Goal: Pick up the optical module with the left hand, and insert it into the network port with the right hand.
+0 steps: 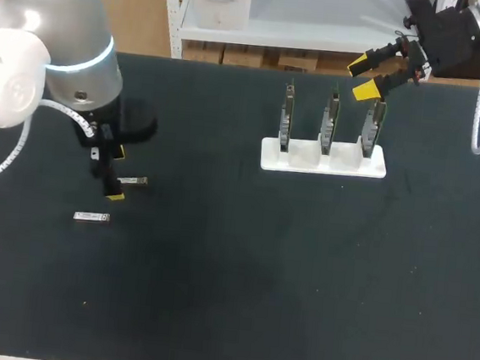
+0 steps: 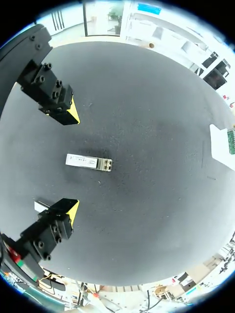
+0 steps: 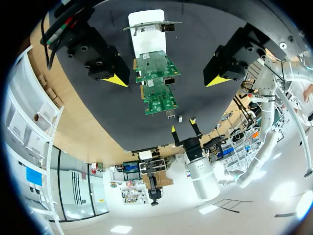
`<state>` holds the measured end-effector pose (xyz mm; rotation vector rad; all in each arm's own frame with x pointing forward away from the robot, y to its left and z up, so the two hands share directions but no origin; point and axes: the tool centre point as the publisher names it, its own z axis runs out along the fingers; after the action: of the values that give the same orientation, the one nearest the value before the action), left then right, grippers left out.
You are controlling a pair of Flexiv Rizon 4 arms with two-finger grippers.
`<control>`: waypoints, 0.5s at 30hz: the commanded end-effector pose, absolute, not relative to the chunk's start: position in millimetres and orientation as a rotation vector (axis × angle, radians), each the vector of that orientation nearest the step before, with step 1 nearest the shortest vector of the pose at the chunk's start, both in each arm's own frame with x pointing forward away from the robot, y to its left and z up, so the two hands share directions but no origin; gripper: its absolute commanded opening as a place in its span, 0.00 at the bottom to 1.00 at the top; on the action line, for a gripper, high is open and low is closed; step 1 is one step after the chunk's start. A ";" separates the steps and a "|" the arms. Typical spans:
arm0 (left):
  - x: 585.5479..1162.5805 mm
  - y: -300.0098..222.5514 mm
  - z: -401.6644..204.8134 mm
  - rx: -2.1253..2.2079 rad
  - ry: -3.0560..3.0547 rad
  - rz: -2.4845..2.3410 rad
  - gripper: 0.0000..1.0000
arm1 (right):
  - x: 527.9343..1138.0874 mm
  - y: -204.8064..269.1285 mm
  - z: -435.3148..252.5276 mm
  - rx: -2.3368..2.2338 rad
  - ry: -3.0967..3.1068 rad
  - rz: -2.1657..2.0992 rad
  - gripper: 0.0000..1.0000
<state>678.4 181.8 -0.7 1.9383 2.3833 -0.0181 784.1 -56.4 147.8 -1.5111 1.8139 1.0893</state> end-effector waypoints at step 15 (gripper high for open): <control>675.1 177.7 -19.0 1.943 2.426 -0.067 1.00 | 781.5 -56.6 147.9 -1.508 1.814 1.083 1.00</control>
<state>672.4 178.5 -15.7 1.9372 2.4245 -0.0638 784.1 -56.4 147.8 -1.5111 1.8139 1.0893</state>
